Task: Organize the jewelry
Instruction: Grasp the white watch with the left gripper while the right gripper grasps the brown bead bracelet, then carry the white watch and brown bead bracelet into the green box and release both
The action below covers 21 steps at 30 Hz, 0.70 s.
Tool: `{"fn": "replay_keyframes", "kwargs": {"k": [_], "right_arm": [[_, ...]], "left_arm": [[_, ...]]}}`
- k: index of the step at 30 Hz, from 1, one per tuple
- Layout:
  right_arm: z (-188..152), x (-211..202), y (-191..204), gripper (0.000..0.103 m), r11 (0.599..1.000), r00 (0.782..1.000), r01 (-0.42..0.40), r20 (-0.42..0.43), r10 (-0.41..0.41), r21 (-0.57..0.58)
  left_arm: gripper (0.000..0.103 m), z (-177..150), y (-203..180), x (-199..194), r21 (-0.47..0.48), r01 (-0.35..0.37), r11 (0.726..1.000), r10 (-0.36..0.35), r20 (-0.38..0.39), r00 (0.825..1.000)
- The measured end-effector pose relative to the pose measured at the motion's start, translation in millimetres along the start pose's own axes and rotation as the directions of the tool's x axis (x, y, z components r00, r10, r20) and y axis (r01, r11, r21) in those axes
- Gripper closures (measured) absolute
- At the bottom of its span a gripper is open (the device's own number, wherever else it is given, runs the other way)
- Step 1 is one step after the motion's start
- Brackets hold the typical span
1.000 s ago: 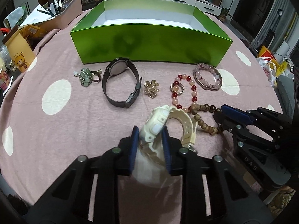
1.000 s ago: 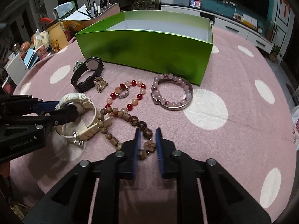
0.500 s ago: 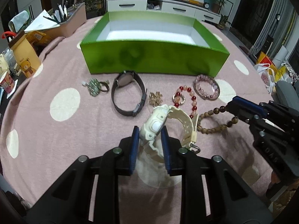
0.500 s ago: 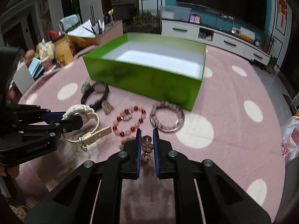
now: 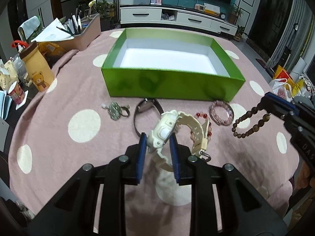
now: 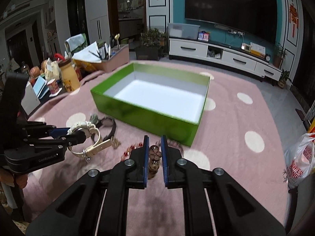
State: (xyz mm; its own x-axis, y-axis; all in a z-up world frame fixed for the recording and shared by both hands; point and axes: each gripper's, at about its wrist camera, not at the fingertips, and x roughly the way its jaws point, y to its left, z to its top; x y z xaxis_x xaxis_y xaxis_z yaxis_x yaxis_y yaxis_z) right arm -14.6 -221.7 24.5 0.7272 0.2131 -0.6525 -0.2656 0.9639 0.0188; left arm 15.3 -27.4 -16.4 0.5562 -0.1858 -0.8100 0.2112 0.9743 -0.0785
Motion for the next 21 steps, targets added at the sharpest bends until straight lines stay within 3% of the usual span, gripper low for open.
{"fn": "replay_keyframes", "kwargs": {"k": [21], "right_arm": [[85,30,-33,0.092,0.999,0.994,0.02,0.111,-0.023,0.027]], "left_arm": [[0.08,108,5,21,0.012,-0.022,1.0,0.02,0.095,0.995]]}}
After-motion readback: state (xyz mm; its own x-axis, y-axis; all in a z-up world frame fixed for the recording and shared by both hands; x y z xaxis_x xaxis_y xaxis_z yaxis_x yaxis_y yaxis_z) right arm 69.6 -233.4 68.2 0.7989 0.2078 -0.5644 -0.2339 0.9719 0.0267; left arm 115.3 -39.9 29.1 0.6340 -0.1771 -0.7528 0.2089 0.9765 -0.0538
